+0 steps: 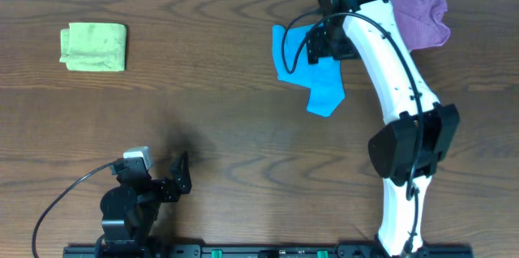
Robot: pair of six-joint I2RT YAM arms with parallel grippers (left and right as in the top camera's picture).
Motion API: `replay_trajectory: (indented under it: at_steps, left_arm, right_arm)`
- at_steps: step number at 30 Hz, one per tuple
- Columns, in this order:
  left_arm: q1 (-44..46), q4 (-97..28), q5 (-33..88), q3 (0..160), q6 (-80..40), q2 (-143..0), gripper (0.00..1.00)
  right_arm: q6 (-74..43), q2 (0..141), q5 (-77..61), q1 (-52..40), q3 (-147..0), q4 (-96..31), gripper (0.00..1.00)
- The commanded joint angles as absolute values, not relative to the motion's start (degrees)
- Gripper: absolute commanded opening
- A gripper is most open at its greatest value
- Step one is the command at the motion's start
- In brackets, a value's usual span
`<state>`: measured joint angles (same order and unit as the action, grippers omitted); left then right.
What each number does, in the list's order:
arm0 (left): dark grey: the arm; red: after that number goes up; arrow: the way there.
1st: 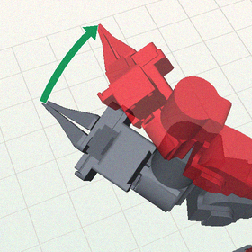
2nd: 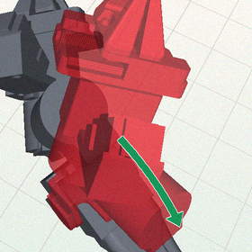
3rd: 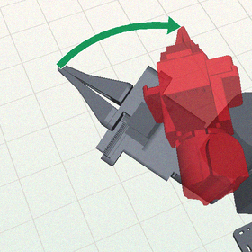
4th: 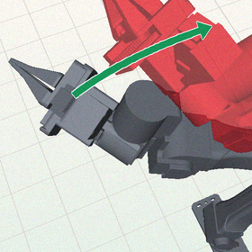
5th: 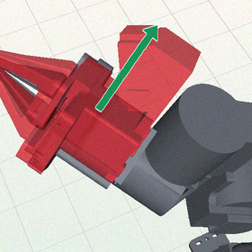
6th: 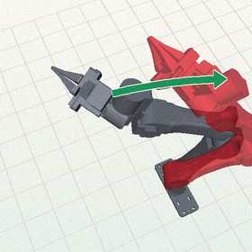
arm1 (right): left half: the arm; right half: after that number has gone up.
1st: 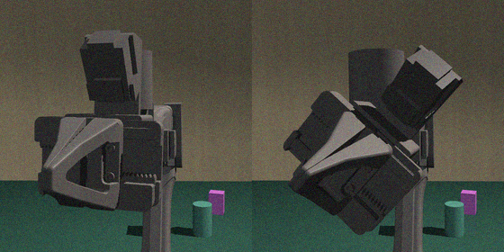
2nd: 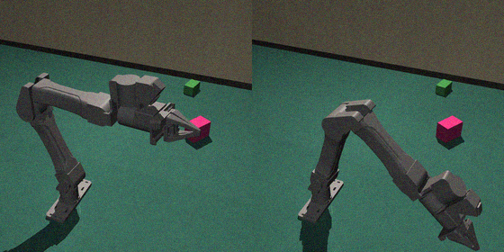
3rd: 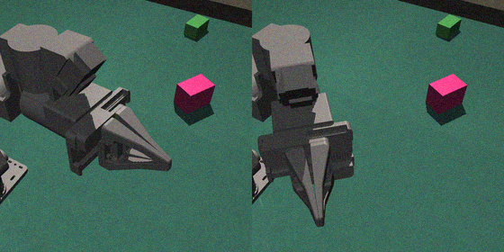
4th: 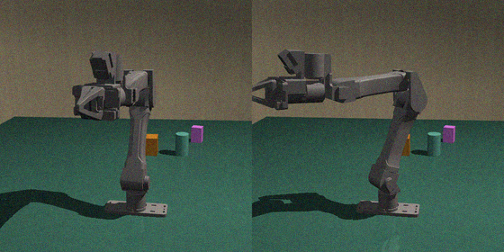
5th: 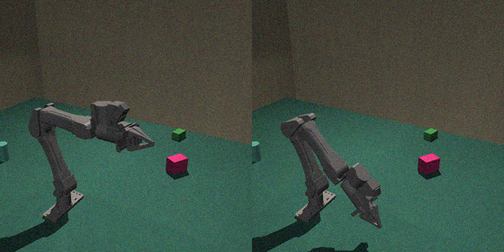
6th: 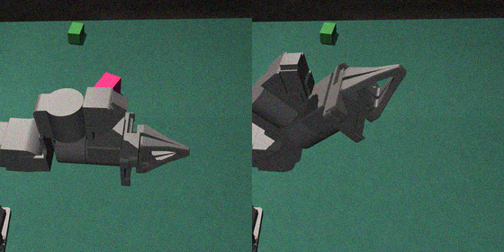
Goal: Fold the cloth
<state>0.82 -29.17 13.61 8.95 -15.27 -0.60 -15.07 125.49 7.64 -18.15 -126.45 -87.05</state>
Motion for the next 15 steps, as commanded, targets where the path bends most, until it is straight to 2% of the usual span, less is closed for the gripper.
replay_trajectory:
  at_steps: [1,9,15]
  left_arm:
    - [0.69,-29.50,15.07,8.21,-15.88,-0.34,0.95]
    - [0.67,-29.52,15.09,8.21,-15.90,-0.34,0.95]
    - [0.69,-29.52,15.09,8.21,-15.90,-0.34,0.95]
  right_arm:
    - [-15.00,126.67,3.95,-17.98,-121.27,-86.65,0.79]
    - [-14.50,126.67,-1.41,-18.57,-105.06,-77.62,0.76]
    - [-14.52,126.67,-1.89,-19.66,-99.20,-73.36,0.76]
